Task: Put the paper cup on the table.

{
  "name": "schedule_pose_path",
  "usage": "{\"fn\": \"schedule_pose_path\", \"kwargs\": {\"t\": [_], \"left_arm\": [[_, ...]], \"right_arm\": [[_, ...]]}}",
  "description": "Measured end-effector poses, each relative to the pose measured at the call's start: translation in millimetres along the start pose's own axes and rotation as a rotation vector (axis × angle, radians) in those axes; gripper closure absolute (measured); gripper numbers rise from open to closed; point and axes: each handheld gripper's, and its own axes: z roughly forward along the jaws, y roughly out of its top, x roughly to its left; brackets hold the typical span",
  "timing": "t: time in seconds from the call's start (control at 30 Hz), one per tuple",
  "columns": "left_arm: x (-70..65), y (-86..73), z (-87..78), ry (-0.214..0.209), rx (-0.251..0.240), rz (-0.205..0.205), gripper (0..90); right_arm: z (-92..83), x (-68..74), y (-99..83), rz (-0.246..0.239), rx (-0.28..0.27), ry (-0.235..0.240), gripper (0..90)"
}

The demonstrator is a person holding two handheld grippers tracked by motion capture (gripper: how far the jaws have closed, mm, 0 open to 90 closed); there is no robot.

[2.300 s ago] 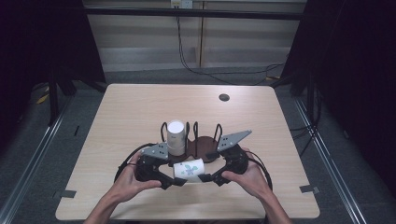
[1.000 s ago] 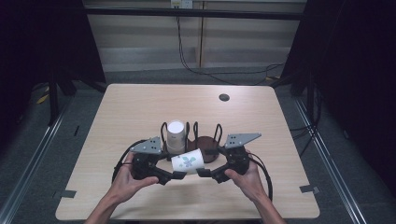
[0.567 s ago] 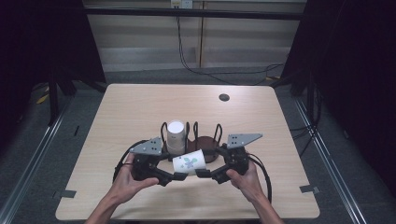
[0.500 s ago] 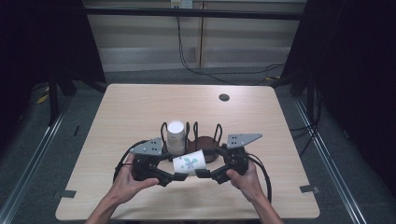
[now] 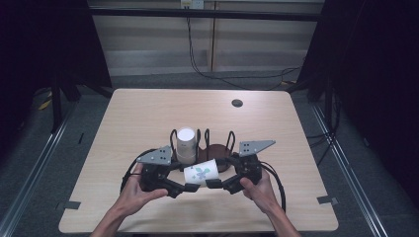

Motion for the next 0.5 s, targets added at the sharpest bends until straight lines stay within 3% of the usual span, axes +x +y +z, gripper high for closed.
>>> {"fn": "schedule_pose_path", "kwargs": {"t": [0.23,0.5], "left_arm": [[2.3,-0.7,2.6,-0.012,0.008,-0.009,36.4],[6.9,-2.1,2.7,-0.022,0.016,-0.025,33.6]], "right_arm": [[1.9,-1.7,-2.5,0.004,0.019,0.011,21.3],[-2.1,-3.0,-1.7,-0.007,0.004,0.023,29.8]]}}
